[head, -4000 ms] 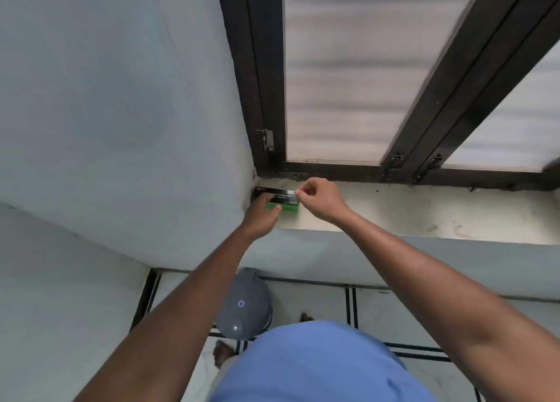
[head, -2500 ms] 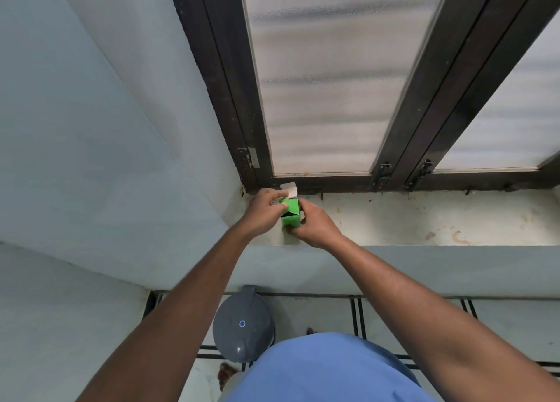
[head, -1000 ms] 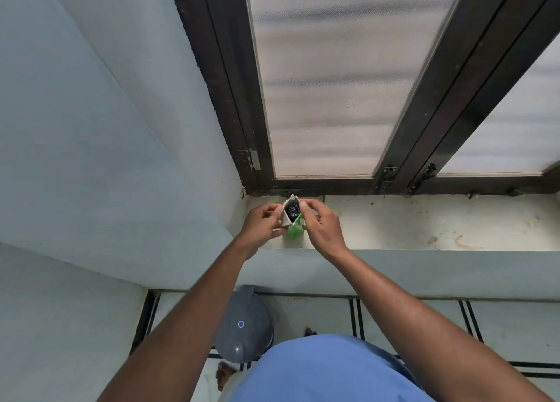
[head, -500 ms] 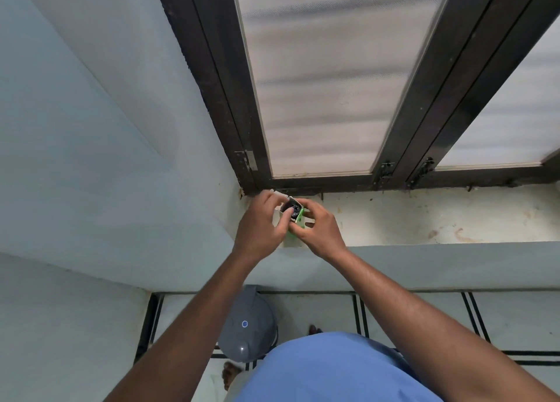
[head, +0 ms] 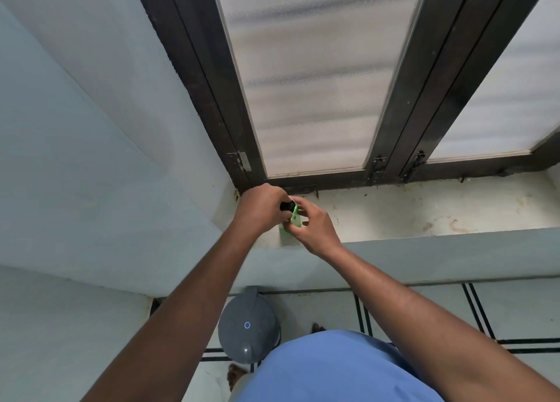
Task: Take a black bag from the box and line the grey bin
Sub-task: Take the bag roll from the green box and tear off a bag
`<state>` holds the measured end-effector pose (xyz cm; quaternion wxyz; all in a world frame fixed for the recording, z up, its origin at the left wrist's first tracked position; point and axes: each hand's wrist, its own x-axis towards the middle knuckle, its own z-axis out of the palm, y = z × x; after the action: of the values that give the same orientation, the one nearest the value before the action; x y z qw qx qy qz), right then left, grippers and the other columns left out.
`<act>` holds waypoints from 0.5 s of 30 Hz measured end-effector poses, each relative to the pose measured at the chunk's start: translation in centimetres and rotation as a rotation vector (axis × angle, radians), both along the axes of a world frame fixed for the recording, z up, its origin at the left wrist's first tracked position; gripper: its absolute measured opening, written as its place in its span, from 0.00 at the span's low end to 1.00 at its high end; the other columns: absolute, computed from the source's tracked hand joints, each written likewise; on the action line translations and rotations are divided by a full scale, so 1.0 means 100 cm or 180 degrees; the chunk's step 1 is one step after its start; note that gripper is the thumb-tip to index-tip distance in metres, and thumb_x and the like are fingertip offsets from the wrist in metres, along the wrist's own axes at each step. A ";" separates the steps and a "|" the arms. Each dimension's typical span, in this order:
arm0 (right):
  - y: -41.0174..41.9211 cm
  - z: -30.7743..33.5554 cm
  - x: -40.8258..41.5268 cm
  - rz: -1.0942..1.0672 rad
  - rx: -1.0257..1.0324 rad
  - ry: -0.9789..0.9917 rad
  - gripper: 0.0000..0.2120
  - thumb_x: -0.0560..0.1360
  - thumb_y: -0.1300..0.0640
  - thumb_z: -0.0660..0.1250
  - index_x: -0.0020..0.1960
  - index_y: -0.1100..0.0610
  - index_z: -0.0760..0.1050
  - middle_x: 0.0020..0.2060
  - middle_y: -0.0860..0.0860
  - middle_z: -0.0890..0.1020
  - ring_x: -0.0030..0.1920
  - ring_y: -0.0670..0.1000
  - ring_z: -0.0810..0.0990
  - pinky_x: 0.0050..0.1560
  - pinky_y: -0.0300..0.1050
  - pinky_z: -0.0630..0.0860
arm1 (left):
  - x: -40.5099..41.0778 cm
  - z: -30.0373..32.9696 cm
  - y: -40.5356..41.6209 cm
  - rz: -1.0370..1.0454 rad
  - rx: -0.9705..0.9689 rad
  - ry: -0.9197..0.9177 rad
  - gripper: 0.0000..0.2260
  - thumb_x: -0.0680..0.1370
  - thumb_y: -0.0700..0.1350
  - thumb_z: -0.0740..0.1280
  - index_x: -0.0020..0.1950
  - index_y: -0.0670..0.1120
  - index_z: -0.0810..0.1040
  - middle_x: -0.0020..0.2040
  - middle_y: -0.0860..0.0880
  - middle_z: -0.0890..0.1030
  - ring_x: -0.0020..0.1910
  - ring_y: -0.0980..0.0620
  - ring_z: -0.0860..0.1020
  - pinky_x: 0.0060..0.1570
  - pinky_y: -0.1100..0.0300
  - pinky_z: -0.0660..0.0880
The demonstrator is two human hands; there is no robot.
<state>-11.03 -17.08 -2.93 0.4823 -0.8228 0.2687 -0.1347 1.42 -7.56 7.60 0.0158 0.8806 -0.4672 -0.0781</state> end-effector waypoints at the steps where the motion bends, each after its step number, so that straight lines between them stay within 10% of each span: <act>1: 0.000 -0.001 0.000 -0.0008 0.0026 0.0034 0.30 0.76 0.45 0.79 0.76 0.44 0.77 0.66 0.45 0.86 0.64 0.47 0.83 0.64 0.49 0.83 | 0.000 0.000 -0.003 0.0043 0.0014 0.0018 0.11 0.77 0.50 0.74 0.59 0.55 0.88 0.48 0.52 0.88 0.45 0.47 0.84 0.37 0.56 0.76; 6: -0.002 -0.005 -0.001 -0.0019 0.0173 0.0360 0.29 0.76 0.48 0.80 0.74 0.46 0.75 0.61 0.48 0.85 0.62 0.53 0.84 0.61 0.54 0.84 | 0.002 0.003 0.004 0.0538 -0.0879 0.1035 0.16 0.75 0.47 0.77 0.60 0.54 0.79 0.56 0.54 0.86 0.46 0.49 0.83 0.46 0.52 0.83; 15: -0.019 0.012 0.024 0.0228 -0.1179 0.1029 0.33 0.72 0.40 0.76 0.76 0.43 0.76 0.64 0.49 0.84 0.66 0.56 0.74 0.63 0.54 0.67 | 0.006 0.071 0.042 0.1156 -0.2936 0.1164 0.16 0.76 0.46 0.79 0.60 0.52 0.78 0.53 0.56 0.84 0.52 0.57 0.86 0.50 0.64 0.83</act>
<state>-8.60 -19.01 -1.76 0.2785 -0.9170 0.2837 -0.0311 2.07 -3.39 14.66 0.4961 0.8209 -0.2825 -0.0128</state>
